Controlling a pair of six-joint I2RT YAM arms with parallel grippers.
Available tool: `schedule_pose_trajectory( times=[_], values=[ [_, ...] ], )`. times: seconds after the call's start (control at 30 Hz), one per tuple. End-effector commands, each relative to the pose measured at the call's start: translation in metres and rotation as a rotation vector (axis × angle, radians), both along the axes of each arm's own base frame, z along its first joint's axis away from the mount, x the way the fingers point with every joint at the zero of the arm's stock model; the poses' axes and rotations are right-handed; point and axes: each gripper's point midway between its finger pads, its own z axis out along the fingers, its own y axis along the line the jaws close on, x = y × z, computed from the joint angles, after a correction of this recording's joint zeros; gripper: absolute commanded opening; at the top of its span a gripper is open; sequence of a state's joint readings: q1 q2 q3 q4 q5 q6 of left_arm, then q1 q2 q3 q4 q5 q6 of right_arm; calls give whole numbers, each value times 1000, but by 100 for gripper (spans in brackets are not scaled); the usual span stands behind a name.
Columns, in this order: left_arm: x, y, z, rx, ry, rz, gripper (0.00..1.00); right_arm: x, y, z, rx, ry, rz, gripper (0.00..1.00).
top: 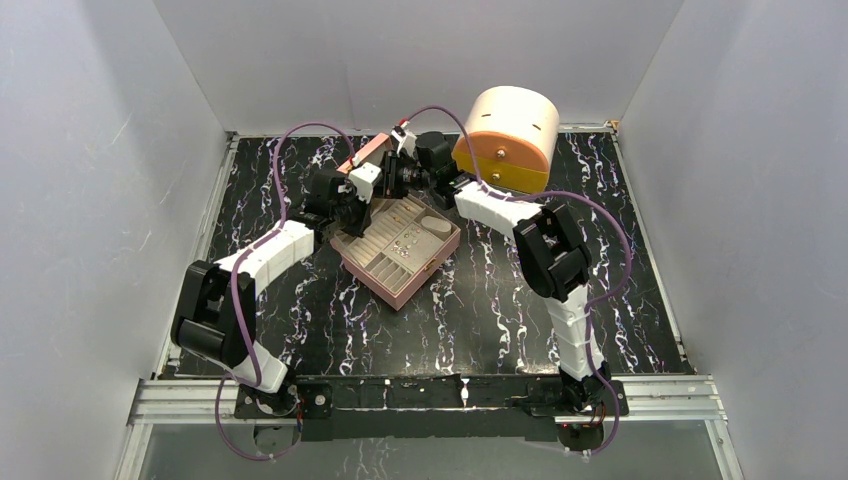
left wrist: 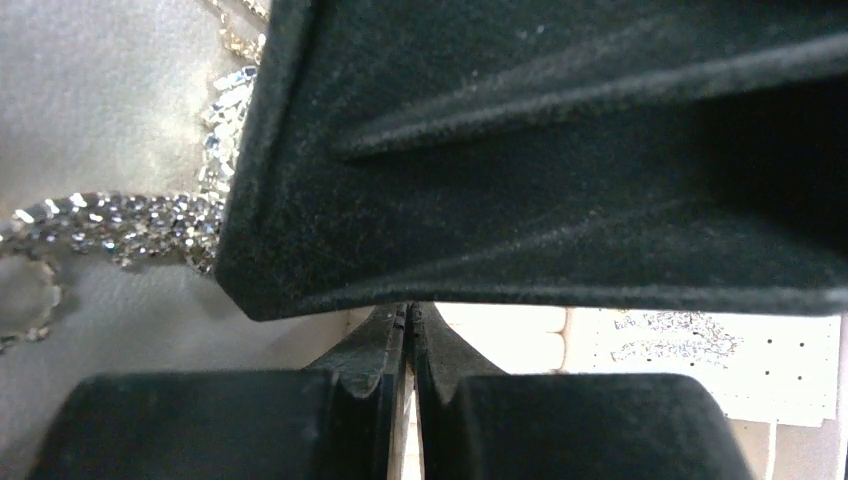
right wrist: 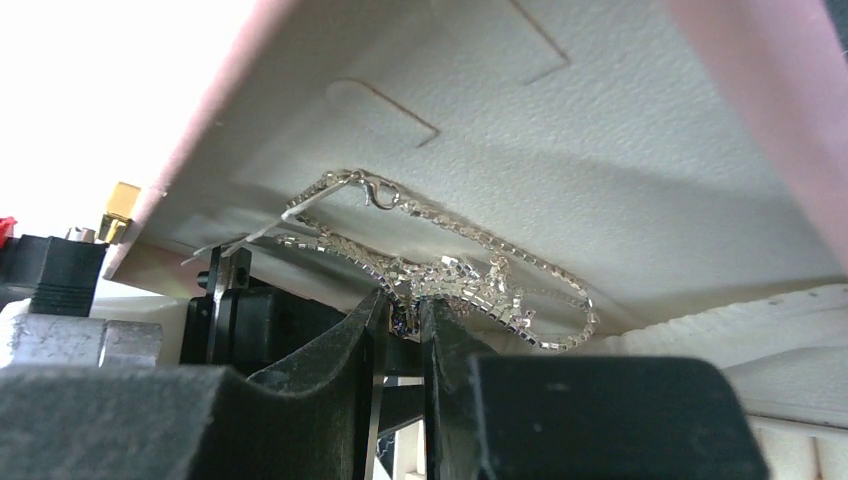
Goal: Organize the mixed jewelry
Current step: Adjust the jewelry in the jewelry box.
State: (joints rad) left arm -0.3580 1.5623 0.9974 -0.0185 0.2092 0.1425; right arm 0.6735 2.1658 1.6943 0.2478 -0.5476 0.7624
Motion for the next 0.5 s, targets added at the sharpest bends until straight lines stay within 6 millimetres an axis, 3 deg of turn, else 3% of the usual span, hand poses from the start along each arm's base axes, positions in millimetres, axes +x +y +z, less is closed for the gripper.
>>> schedule_pose_trajectory(
  times=[0.0, 0.17, 0.37, 0.47],
  values=[
    [-20, -22, 15, -92, 19, -96, 0, 3, 5, 21, 74, -32, 25, 25],
    [-19, -19, 15, -85, 17, -85, 0, 7, 1, 11, 42, -16, -5, 26],
    [-18, -16, 14, -70, 15, -70, 0, 17, -18, -15, -96, -14, -120, 40],
    [-18, -15, 14, -68, 15, -65, 0, 18, -29, -13, -122, -12, -156, 44]
  ],
)
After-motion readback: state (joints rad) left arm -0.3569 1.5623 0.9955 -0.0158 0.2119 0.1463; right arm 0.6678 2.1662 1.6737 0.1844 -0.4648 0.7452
